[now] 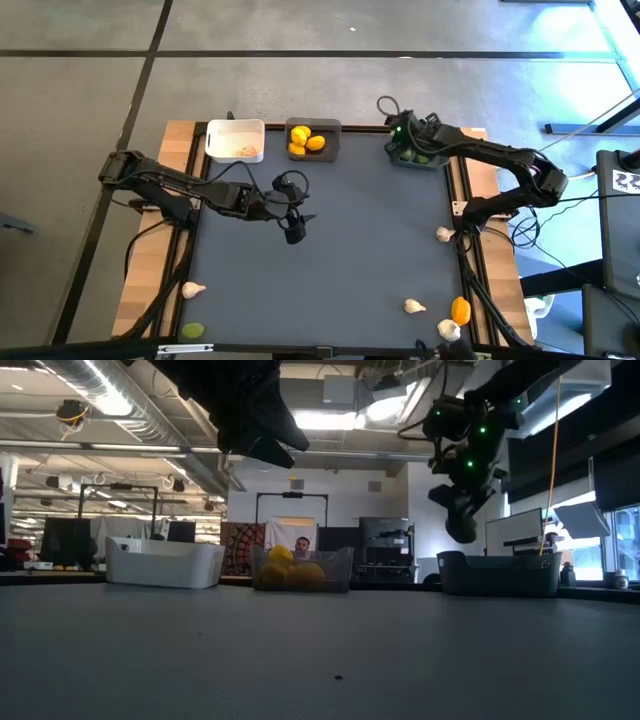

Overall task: Sort produce into baskets
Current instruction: Put the lime into the blue bin, then put the garlic into the white bin

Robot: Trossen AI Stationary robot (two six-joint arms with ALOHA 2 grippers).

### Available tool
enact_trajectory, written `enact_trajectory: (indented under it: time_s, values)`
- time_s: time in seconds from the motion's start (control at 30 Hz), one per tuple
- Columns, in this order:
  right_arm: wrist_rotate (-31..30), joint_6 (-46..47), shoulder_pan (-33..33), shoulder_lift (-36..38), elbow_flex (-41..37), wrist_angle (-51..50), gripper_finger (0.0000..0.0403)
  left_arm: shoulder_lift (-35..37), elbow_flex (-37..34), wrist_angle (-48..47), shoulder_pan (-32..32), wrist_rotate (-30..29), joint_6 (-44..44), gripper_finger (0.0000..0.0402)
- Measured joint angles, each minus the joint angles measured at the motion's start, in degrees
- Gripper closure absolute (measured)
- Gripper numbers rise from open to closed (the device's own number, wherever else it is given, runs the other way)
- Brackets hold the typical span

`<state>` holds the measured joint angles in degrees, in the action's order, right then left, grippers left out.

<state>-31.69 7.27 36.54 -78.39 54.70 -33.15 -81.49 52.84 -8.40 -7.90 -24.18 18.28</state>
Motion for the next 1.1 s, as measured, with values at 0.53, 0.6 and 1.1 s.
enact_trajectory:
  time_s: [0.53, 0.6, 1.1]
  values:
    - [5.67, -0.23, 7.14, -8.72, 0.02, 3.7, 0.0182, 0.0, 0.0, 0.02, 0.04, -0.02, 0.0, 0.0112]
    - [4.0, -0.27, 7.03, -9.68, 0.02, 3.72, 0.0166, 0.0, 0.0, 0.02, 0.04, -0.02, -0.02, 0.0112]
    - [3.63, -2.23, 6.12, -6.73, 0.0, -2.13, 0.0098, 0.0, 0.0, 0.0, 0.04, -0.02, 0.04, 0.0112]
